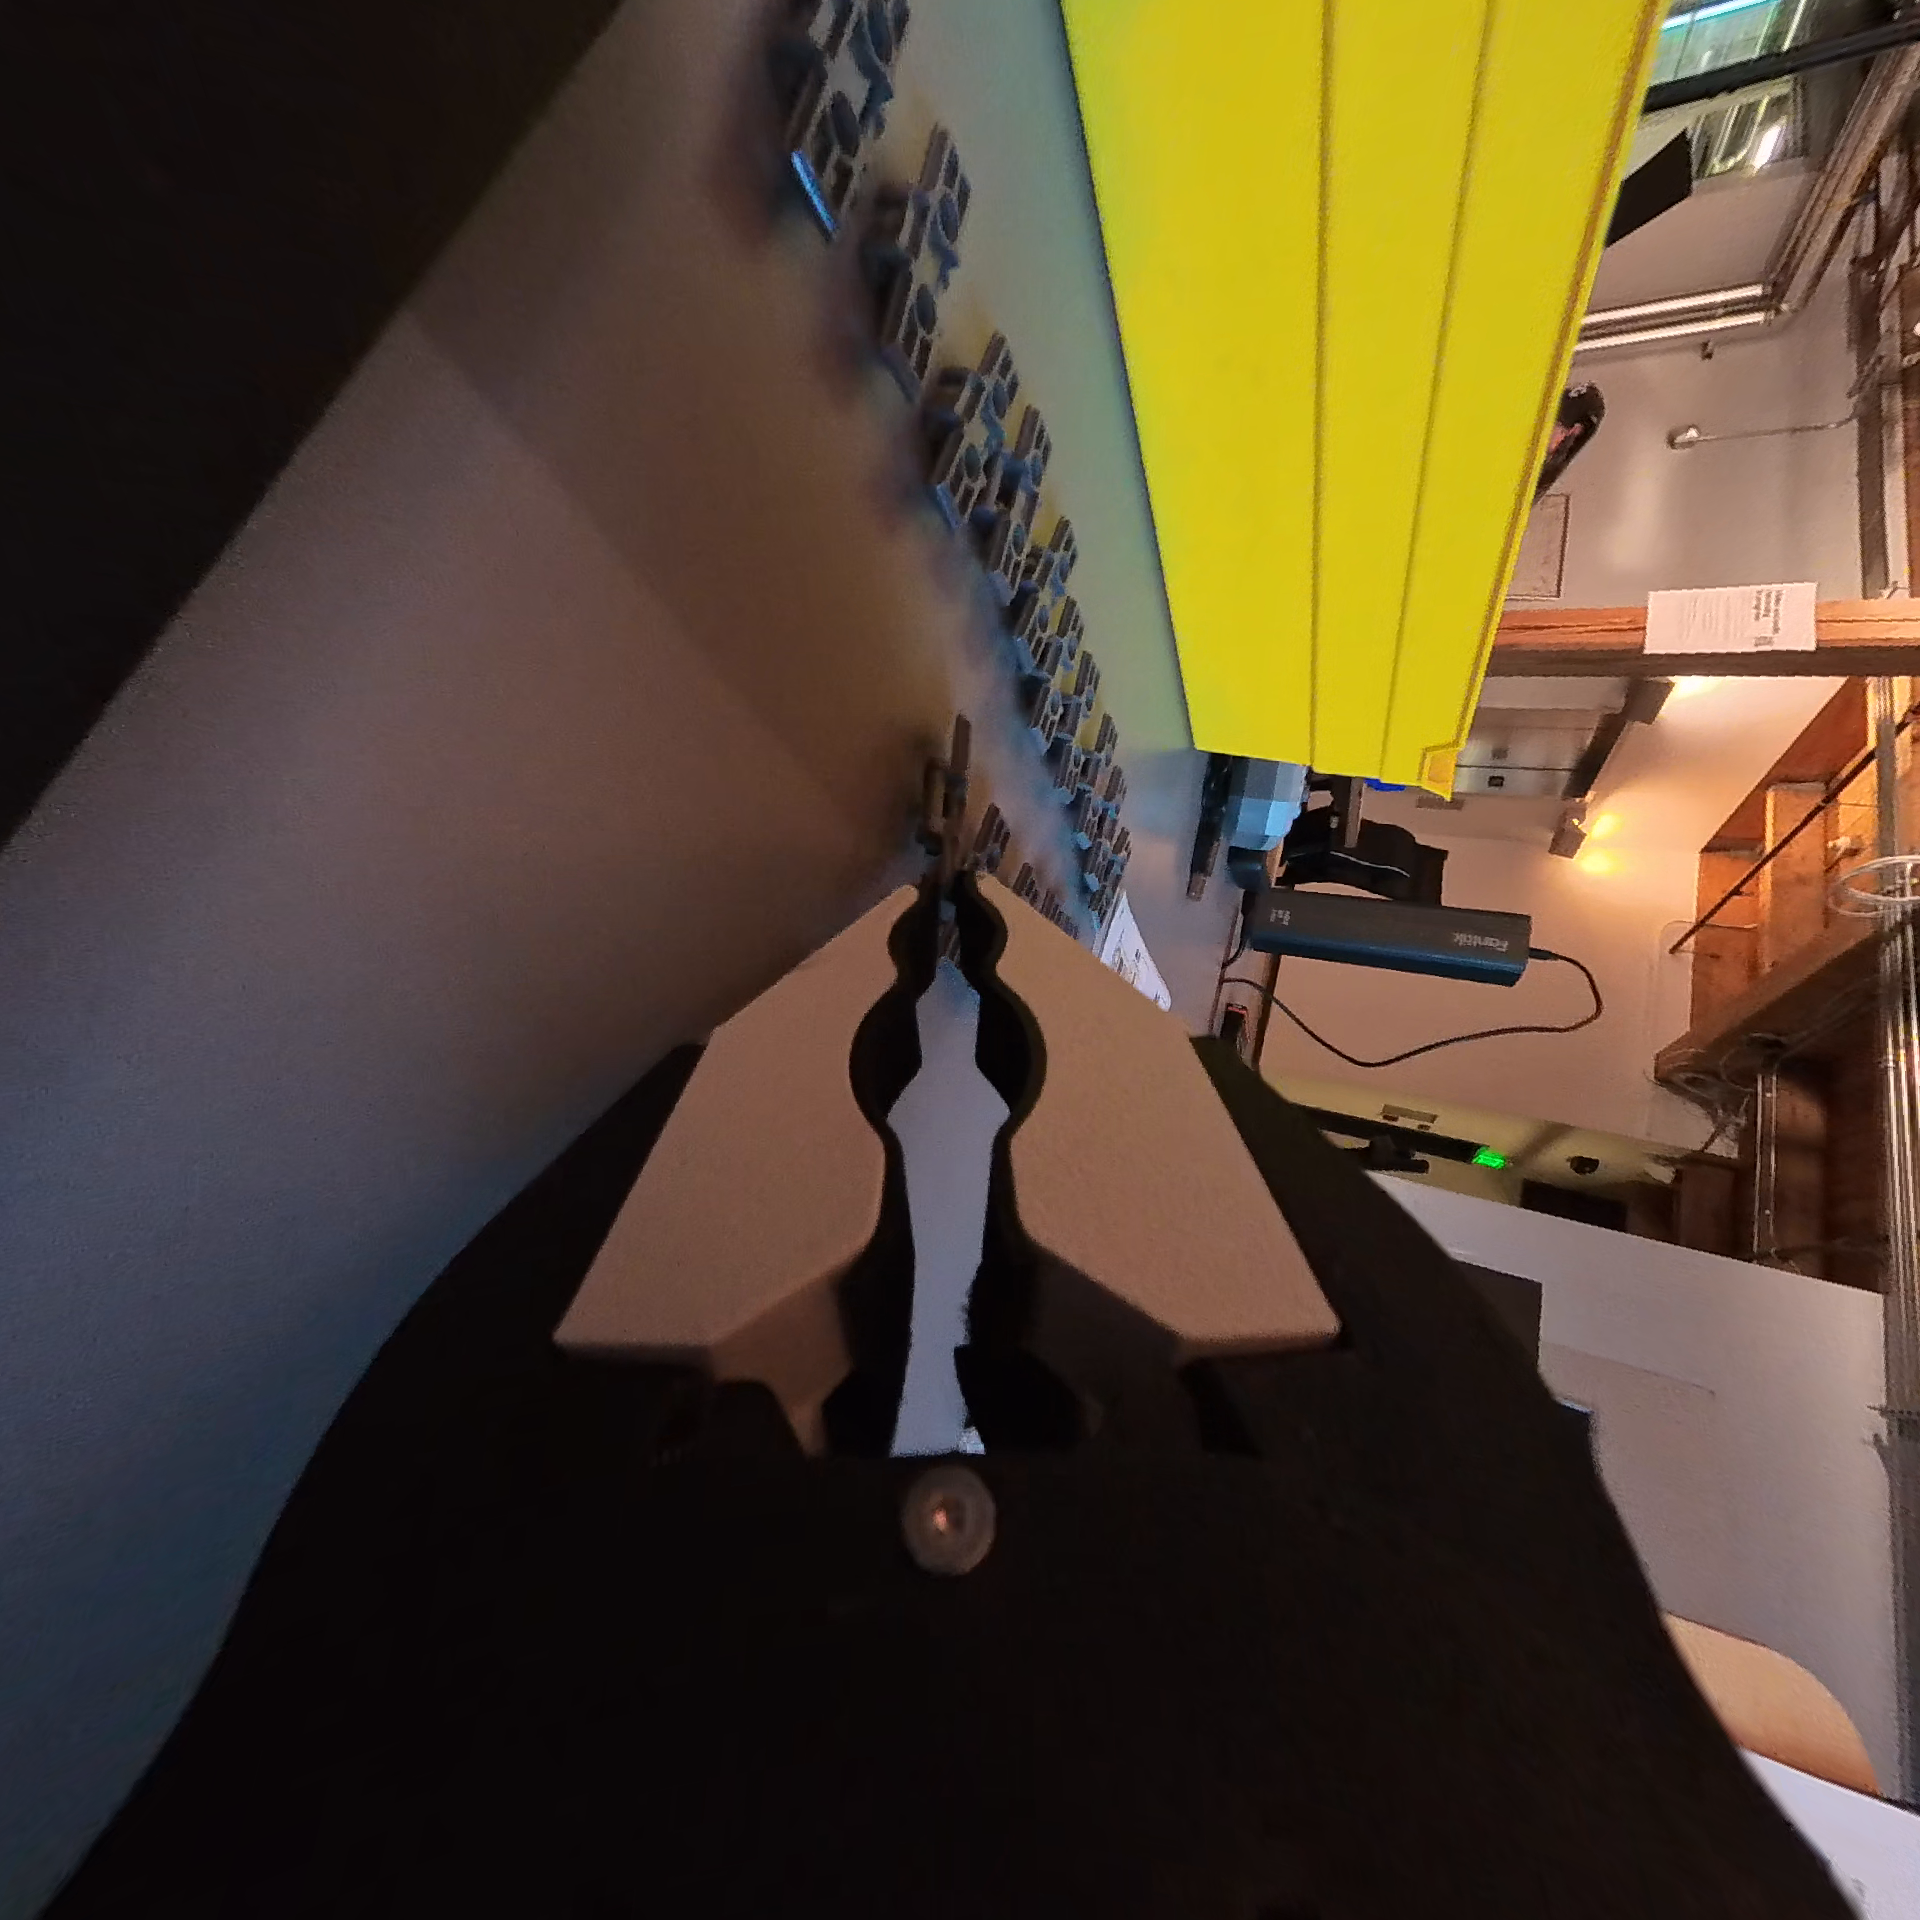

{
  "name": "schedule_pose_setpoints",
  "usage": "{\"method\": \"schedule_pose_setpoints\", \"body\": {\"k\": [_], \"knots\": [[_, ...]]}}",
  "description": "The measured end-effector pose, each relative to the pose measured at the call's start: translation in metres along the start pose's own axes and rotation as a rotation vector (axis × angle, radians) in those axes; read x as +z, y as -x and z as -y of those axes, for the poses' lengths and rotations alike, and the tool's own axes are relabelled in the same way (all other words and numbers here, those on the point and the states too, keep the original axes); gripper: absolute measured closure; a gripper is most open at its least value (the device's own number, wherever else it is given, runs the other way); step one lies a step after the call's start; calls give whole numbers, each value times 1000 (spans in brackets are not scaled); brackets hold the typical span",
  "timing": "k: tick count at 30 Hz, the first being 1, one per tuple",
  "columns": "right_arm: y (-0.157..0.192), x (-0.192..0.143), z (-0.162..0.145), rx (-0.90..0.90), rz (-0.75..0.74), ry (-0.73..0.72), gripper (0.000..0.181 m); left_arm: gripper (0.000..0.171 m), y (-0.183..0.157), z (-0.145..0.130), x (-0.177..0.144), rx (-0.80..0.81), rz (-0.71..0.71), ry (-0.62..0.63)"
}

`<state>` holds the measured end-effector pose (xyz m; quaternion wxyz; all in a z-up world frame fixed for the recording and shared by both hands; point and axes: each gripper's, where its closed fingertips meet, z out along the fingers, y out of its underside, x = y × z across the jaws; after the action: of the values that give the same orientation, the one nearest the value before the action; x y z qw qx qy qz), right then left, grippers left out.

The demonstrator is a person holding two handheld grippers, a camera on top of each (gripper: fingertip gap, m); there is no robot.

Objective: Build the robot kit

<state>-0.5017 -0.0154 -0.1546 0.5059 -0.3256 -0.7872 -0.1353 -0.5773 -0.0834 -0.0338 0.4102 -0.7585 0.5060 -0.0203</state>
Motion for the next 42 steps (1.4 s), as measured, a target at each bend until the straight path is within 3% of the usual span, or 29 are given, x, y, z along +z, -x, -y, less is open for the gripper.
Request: {"method": "schedule_pose_setpoints", "body": {"k": [7,19,24,29,33,42], "knots": [[6,-1,0,16,38,16,176,148,3,-5,1,-13,-3,11],[10,-11,2,253,176,-26,172,151,3,-15,1,-27,5,46],[7,-16,10,460,271,-65,161,151,4,-16,0,-34,6,47],[-4,-13,24,746,298,-115,166,152,2,-15,0,-32,2,44],[4,-3,17,744,301,-42,170,152,0,-15,1,-35,-5,39],[5,4,11,796,315,-25,173,152,0,-18,2,-35,-10,47]]}}
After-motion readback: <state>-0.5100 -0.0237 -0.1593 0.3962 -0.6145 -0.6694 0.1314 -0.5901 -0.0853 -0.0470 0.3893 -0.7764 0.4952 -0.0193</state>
